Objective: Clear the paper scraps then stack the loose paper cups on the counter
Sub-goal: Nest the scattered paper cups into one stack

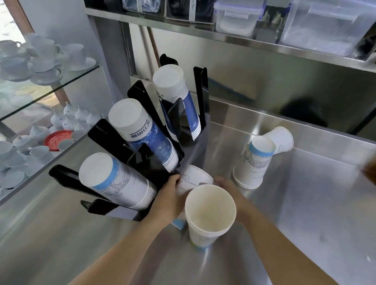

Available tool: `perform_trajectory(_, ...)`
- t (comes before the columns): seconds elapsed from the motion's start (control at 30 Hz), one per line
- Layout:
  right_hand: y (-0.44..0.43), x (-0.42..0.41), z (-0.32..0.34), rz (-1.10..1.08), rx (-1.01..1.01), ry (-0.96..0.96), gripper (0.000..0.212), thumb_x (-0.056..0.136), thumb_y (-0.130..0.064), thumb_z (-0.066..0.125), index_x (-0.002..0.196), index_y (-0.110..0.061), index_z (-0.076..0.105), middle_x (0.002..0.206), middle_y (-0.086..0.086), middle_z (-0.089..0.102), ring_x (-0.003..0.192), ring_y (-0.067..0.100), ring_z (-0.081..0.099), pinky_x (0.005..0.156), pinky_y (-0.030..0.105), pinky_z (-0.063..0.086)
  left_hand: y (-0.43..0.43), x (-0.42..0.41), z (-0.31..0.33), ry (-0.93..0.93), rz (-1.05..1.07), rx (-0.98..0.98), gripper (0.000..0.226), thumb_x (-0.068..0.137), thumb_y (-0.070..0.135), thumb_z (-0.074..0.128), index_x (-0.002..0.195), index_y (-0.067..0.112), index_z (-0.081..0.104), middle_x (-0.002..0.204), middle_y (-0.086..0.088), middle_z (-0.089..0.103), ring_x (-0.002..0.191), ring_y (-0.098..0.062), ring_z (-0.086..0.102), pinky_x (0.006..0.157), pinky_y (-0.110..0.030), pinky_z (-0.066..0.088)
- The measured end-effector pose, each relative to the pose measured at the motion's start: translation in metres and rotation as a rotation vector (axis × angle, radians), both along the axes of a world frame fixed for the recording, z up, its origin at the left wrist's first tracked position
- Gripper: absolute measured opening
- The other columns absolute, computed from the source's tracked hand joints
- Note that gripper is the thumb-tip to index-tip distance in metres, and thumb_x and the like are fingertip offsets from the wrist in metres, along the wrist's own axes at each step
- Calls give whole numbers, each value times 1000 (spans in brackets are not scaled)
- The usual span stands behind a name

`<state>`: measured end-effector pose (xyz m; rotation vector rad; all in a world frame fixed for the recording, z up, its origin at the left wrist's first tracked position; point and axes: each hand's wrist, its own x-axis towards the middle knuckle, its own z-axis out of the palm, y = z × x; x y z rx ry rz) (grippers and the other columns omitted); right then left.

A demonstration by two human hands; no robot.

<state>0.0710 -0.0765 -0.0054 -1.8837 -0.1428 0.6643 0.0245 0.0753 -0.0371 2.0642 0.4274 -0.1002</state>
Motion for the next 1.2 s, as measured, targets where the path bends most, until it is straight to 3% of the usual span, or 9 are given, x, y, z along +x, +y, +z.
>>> perform_trajectory(0.1, 2, 4, 14, -131, 135, -88, 12, 85, -19, 64, 78, -18, 55, 67, -5, 59, 58, 5, 57, 54, 18, 45, -6, 8, 17, -98, 44, -108, 79, 72, 30, 72, 138, 18, 30, 132, -11, 53, 116, -28, 55, 101, -43, 44)
perform_trajectory(0.2, -3, 8, 34, -175, 269, -161, 23, 86, -20, 63, 107, -22, 54, 89, -6, 63, 82, 12, 63, 69, 25, 57, -12, 19, 44, -228, 32, -149, 93, 70, 26, 77, 143, 22, 19, 123, -4, 52, 114, -25, 55, 101, -46, 45)
perform_trajectory(0.27, -7, 11, 52, -207, 256, -299, 29, 85, -23, 63, 111, -27, 51, 97, -11, 60, 95, 13, 61, 78, 29, 56, -14, 26, 68, -344, -6, -208, 91, 75, 16, 75, 145, 22, 16, 114, 1, 50, 107, -19, 54, 96, -39, 48)
perform_trajectory(0.47, -23, -1, 108, -273, 366, -623, 56, 83, -19, 65, 132, -27, 39, 105, -21, 54, 95, -5, 57, 74, 5, 50, -21, 24, 132, -607, -197, -238, 89, 78, 22, 71, 146, 30, 13, 116, 9, 47, 105, -4, 50, 88, -27, 47)
perform_trajectory(0.63, -32, -29, 117, -270, 421, -737, 55, 80, -16, 68, 127, -20, 41, 109, -19, 57, 94, -11, 58, 78, 9, 49, -23, -2, 145, -770, -262, -185, 72, 83, 21, 62, 144, 22, 23, 112, 24, 45, 92, 19, 50, 72, -5, 46)
perform_trajectory(0.8, -38, -60, 90, -204, 371, -752, 52, 75, -25, 68, 120, -31, 43, 114, -19, 57, 104, 3, 59, 84, 20, 52, -18, -35, 115, -834, -271, -117, 64, 81, 37, 62, 137, 29, 32, 121, 26, 46, 107, 4, 52, 82, -11, 47)
perform_trajectory(0.93, -47, -81, 60, -77, 85, -756, 47, 75, -45, 63, 112, -54, 37, 109, -41, 50, 104, -14, 52, 86, 3, 41, -10, -60, 61, -813, -260, 46, 68, 82, 57, 53, 134, 17, 40, 121, 6, 53, 109, -6, 54, 90, -13, 45)
perform_trajectory(1.07, -53, -93, 19, -19, -87, -757, 50, 75, -57, 51, 120, -55, 30, 120, -40, 42, 107, -21, 45, 89, 6, 35, 1, -72, 20, -757, -287, 279, 65, 87, 57, 44, 126, 4, 50, 116, -10, 63, 100, -17, 60, 85, -26, 51)
perform_trajectory(1.2, -55, -95, -7, -19, -95, -707, 69, 75, -58, 53, 135, -32, 32, 140, -14, 45, 121, -1, 46, 104, 25, 39, 4, -71, 11, -751, -343, 335, 64, 87, 53, 47, 125, 1, 51, 122, -12, 61, 109, -22, 60, 88, -38, 53)
